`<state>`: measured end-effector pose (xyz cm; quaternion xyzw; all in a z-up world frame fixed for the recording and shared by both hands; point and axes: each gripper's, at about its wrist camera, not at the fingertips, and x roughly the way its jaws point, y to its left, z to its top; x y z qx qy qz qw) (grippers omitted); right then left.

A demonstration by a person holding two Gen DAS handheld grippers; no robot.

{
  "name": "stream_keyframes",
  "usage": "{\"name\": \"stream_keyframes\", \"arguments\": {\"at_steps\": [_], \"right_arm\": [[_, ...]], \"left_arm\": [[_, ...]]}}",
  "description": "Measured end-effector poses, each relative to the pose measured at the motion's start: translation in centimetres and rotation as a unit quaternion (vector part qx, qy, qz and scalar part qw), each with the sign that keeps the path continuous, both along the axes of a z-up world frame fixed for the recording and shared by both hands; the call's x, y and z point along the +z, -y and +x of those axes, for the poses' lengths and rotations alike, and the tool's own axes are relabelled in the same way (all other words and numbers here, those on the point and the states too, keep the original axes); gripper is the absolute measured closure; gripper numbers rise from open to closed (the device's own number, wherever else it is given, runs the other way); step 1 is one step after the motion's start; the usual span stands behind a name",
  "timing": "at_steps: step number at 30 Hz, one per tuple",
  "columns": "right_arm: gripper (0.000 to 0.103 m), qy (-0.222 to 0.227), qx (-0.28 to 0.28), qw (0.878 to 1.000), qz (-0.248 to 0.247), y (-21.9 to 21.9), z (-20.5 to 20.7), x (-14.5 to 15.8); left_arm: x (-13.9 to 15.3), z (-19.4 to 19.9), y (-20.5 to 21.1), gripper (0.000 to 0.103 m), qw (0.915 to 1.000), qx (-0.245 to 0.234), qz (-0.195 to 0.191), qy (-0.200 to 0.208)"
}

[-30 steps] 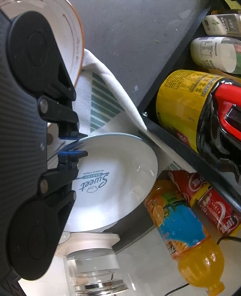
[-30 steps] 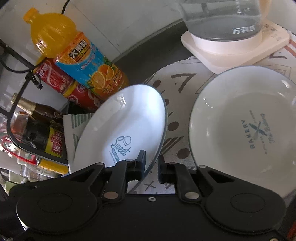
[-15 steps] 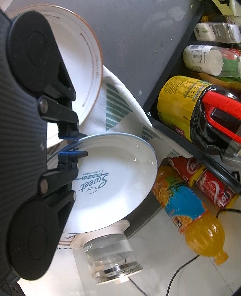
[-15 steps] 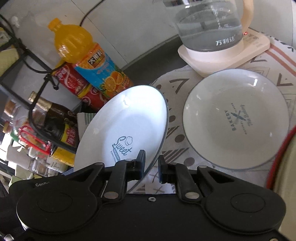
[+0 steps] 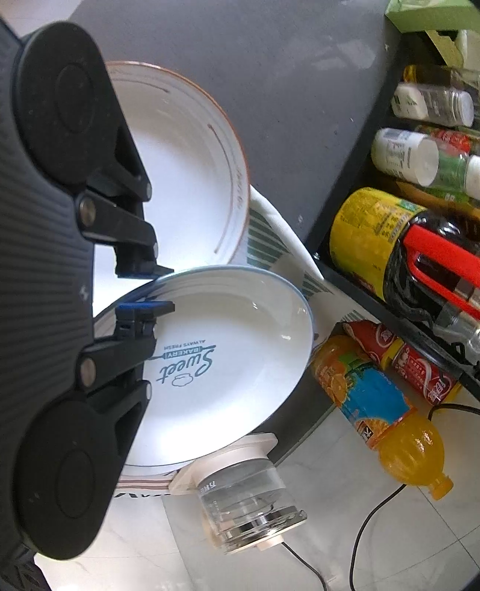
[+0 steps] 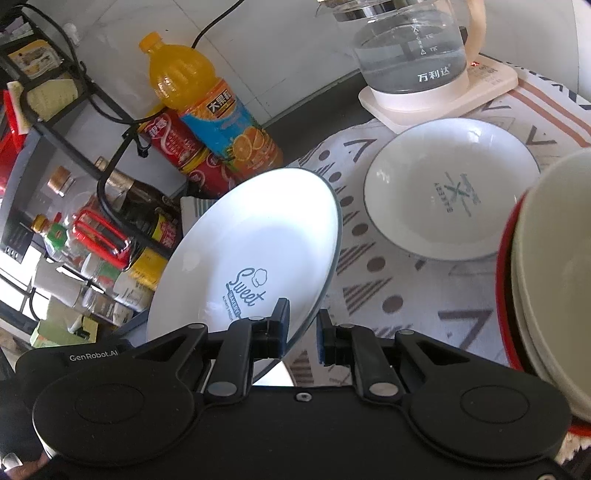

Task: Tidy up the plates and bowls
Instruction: 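Lift the 'Sweet' plate with both grippers and carry it over the flower plate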

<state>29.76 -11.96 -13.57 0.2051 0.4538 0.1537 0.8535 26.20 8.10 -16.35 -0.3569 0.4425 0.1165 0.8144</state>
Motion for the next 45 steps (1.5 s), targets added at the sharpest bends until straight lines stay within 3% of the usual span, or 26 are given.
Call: {"name": "stream_keyframes", "arguments": {"at_steps": [21,45], "right_arm": [[0.088,-0.001,0.045,0.999,-0.014,-1.6,-5.2,-0.6],[0.087,-0.01,0.104,0.994,-0.038,-3.8,-5.3,-1.5]], "left_arm": [[-0.9,-6.5,-1.2,0.093,0.9997,0.012,-0.005,-0.019],[-2.5,-9.1,-3.0,0.09,0.9972,0.051,0.001,-0.054]]}}
